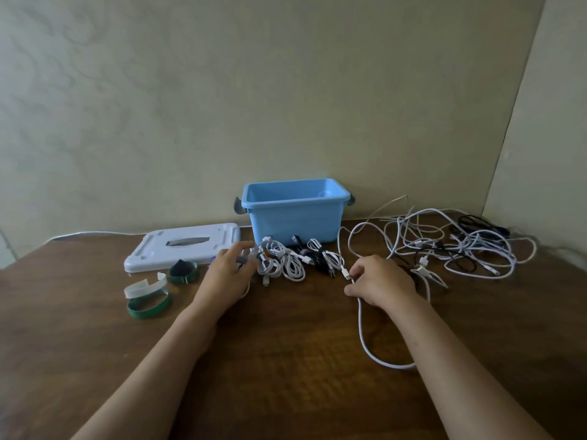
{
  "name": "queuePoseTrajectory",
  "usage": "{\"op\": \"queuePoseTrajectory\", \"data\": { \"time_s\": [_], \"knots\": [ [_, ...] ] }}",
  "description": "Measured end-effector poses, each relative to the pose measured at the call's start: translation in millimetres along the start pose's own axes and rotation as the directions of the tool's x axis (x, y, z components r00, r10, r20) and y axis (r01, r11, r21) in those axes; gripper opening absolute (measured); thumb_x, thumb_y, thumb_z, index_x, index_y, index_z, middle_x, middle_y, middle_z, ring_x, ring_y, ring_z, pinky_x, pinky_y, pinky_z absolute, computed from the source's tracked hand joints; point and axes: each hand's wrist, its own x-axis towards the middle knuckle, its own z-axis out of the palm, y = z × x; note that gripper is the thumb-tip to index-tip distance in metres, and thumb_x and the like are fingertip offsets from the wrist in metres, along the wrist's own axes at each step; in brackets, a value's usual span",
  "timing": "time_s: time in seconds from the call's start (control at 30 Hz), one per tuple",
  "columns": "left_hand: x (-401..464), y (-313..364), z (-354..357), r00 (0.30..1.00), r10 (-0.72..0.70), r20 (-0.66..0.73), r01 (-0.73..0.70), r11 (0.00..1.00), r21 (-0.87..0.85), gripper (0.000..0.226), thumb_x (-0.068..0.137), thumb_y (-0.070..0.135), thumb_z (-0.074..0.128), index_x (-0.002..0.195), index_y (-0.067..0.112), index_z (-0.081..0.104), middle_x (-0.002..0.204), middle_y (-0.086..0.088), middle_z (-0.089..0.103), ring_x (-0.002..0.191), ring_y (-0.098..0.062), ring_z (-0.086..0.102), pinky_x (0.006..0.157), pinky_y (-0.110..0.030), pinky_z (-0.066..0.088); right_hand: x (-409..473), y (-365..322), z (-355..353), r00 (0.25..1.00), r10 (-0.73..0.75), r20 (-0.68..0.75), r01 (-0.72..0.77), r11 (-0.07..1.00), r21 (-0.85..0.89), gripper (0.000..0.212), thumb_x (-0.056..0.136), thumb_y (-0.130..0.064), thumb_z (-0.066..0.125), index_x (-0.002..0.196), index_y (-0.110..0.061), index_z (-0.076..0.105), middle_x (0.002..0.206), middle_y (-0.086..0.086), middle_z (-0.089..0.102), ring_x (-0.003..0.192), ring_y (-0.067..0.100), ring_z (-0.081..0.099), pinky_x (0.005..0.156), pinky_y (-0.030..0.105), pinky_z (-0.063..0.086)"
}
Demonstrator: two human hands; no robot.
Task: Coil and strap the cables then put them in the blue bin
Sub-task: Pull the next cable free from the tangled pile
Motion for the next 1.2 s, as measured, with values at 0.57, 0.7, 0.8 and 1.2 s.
{"op": "queuePoseTrajectory", "data": {
  "time_s": [0.57, 0.7, 0.8, 1.2],
  "knots": [
    [-4.3, 11.2, -4.0, 0.99, 0.086, -0.109, -0.081, 0.995, 0.052, 0.034, 0.099, 0.039, 0.055, 0.132, 0.03, 0.058, 0.139, -0.003, 0.045, 0.094, -0.009, 0.053, 0.085, -0.029, 0.049, -4.9, -9.1, -10.9, 0.986, -0.152, -0.063, 0.145, 0.615, 0.775, 0.022, 0.102, -0.009, 0.052, 0.108, -0.022, 0.069, 0.081, 0.003, 0.063, 0.066, 0.009, 0.059, 0.057, 0.023, 0.049],
    [-6.3, 16.8, -2.8, 0.978, 0.174, -0.117, -0.171, 0.985, 0.035, 0.028, 0.101, 0.036, 0.053, 0.125, 0.028, 0.064, 0.131, 0.002, 0.051, 0.091, 0.002, 0.05, 0.085, -0.024, 0.039, -11.9, -19.6, -5.8, 0.95, -0.302, -0.078, 0.236, 0.534, 0.812, 0.024, 0.101, -0.006, 0.056, 0.112, -0.023, 0.068, 0.097, 0.002, 0.063, 0.073, 0.01, 0.068, 0.065, 0.022, 0.053],
    [-8.2, 27.9, -1.5, 0.953, 0.285, -0.1, -0.288, 0.957, -0.016, 0.032, 0.103, 0.042, 0.046, 0.11, 0.025, 0.073, 0.116, 0.007, 0.06, 0.105, -0.008, 0.052, 0.086, -0.028, 0.039, -20.1, -31.8, 2.8, 0.915, -0.387, -0.114, 0.315, 0.507, 0.803, 0.024, 0.099, -0.004, 0.061, 0.114, -0.021, 0.068, 0.098, 0.0, 0.064, 0.071, 0.012, 0.071, 0.068, 0.023, 0.057],
    [-27.2, 54.9, 11.6, 0.883, 0.412, 0.227, -0.383, 0.91, -0.159, 0.017, 0.089, 0.04, 0.069, 0.089, 0.025, 0.076, 0.074, 0.011, 0.07, 0.068, -0.006, 0.062, 0.062, -0.02, 0.05, -23.9, -37.2, 8.3, 0.913, -0.364, -0.185, 0.364, 0.521, 0.772, 0.016, 0.096, -0.016, 0.069, 0.106, -0.027, 0.073, 0.099, -0.007, 0.077, 0.098, 0.006, 0.071, 0.091, 0.034, 0.06]
  ]
}}
